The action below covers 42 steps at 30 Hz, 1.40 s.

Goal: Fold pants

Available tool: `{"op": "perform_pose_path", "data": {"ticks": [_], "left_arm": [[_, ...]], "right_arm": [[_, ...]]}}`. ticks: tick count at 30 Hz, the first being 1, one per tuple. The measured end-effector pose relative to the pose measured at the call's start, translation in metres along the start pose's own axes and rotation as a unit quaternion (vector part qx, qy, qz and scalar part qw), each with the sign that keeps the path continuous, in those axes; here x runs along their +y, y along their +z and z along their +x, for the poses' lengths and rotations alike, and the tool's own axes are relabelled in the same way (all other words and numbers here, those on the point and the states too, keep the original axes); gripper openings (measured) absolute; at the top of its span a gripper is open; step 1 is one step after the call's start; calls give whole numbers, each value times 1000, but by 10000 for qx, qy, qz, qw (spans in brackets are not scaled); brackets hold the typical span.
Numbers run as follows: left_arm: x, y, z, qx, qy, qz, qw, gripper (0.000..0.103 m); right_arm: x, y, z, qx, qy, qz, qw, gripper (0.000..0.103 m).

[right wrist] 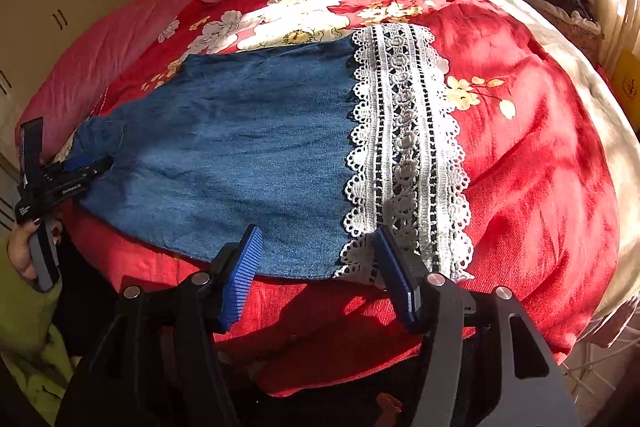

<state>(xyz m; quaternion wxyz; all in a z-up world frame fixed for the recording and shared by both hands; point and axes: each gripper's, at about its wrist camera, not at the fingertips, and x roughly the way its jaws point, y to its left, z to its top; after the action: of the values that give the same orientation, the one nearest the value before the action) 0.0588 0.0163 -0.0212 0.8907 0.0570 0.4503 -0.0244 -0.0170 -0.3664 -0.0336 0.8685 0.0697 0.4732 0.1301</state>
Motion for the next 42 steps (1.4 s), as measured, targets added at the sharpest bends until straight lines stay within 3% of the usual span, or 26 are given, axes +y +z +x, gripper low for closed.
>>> {"op": "perform_pose_path", "data": {"ticks": [7,14,21,29,31,33,34,35,37,42], "left_arm": [[-12,30,-36,-537,-389,56,9978,72],[-44,83,-19,-607,-739,346,9948,72],[-77,114,19,-325,-1224,465,9909,72],[-95,129,71,210,-1639,469,9851,72],[-99,130,83,251,-1589,525,9856,72],[-101,130,94,322,-1620,447,9852,70],[-101,129,96,336,-1673,376,9846,60],[-101,128,97,324,-1725,317,9840,38],[-102,128,95,334,-1899,213,9810,5],[-97,137,75,16,-1845,183,9827,2]], "right_arm": [[-22,29,-26,-667,-275,252,9971,57],[-41,82,-25,-1032,-259,459,9933,57],[-68,131,19,-759,-151,689,9946,57],[-98,127,75,-397,-87,1059,9935,56],[-100,126,79,-375,41,1065,9936,50],[-100,126,79,-420,306,1064,9930,37],[-99,125,79,-444,334,1048,9929,35],[-98,124,78,-460,384,1010,9931,28],[-95,122,75,-539,562,957,9924,20],[-80,121,44,-1204,535,570,9896,16]]}}
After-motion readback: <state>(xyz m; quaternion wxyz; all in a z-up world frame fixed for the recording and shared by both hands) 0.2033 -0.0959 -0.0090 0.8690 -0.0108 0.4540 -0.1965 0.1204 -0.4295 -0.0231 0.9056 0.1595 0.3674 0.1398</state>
